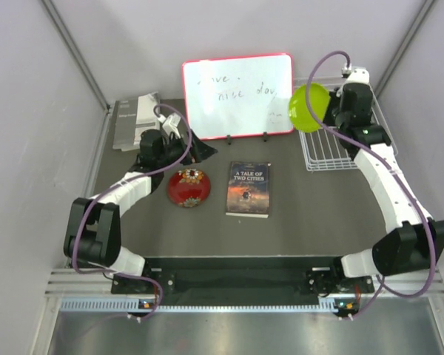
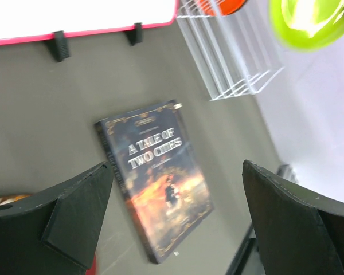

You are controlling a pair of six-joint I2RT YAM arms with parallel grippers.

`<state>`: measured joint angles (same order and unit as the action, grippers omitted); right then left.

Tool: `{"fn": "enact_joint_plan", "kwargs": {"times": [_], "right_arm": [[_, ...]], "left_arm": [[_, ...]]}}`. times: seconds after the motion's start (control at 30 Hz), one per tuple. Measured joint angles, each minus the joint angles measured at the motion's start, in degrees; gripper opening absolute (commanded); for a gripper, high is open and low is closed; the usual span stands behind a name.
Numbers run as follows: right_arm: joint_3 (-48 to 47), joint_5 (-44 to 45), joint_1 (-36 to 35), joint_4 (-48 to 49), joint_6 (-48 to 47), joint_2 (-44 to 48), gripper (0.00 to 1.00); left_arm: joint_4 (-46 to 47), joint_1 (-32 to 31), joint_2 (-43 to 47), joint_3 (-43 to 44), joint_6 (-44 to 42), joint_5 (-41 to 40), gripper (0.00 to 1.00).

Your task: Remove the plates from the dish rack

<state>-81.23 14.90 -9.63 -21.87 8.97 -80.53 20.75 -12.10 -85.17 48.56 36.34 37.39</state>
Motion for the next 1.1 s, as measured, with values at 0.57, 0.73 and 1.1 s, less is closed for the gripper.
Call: {"fn": "enact_joint_plan", "kwargs": {"times": [0.57, 0.73, 1.1], "right_arm": [[19.1, -25.92, -6.69, 5.75, 15.91, 7.13, 0.0], [21.05, -28.57, -9.31, 9.51, 19.15, 7.63, 0.0], [23.08, -32.35, -13.27, 15.63, 23.89, 6.62, 0.0]], "left_arm": [[18.64, -5.62, -5.55, -0.48, 10.6, 3.72, 0.99], [20.22, -6.14, -6.4, -1.57, 11.47, 3.63, 0.99], [22.23, -6.58, -6.78, -2.27, 11.93, 3.21, 0.48]]}}
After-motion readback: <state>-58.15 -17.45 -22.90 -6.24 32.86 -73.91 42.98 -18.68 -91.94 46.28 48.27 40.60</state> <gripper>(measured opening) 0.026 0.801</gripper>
